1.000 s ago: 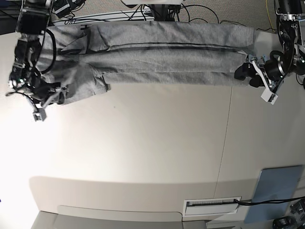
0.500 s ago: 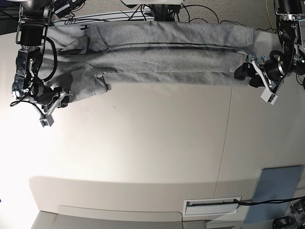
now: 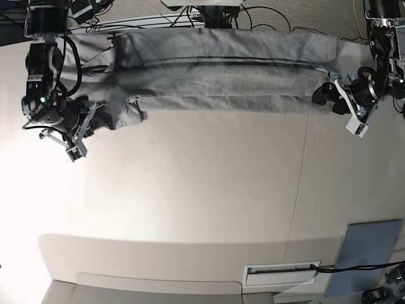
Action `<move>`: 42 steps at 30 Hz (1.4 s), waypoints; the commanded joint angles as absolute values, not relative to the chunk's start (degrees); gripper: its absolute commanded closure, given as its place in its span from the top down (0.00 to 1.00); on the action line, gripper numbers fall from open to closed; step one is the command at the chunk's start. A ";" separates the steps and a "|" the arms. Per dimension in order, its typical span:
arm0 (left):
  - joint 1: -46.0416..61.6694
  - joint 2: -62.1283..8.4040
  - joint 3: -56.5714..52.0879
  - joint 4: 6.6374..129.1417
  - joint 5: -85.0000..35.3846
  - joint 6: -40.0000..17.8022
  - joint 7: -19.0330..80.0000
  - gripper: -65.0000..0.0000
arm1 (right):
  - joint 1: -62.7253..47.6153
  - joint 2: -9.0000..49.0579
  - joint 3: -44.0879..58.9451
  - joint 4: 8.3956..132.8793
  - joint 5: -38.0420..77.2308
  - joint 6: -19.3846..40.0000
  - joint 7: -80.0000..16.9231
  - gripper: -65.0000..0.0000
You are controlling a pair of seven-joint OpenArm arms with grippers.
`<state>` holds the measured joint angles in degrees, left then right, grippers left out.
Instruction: Fold the T-shirt properly
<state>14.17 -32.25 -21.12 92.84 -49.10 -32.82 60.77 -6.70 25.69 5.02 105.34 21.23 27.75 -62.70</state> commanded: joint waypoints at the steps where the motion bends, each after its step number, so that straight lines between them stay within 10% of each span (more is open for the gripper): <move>1: 13.69 -33.12 -21.67 93.60 -50.06 -32.82 59.96 0.68 | -8.67 26.48 5.34 108.88 21.08 27.81 -62.35 0.00; 15: 13.82 -33.17 -21.67 93.60 -50.13 -32.88 59.94 0.68 | -34.61 26.15 5.30 130.85 21.02 24.60 -62.30 0.00; 35: 13.82 -33.19 -21.67 93.60 -50.11 -32.86 59.99 0.68 | -36.36 26.20 5.28 130.89 25.04 25.30 -61.45 0.00; 42: 13.82 -33.21 -21.67 93.60 -50.13 -32.86 60.42 0.68 | -36.36 26.24 5.30 130.89 25.06 36.05 -61.49 0.00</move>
<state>14.28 -32.08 -21.12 92.84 -49.15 -32.86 60.99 -36.21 25.58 4.97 129.91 24.53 35.92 -62.52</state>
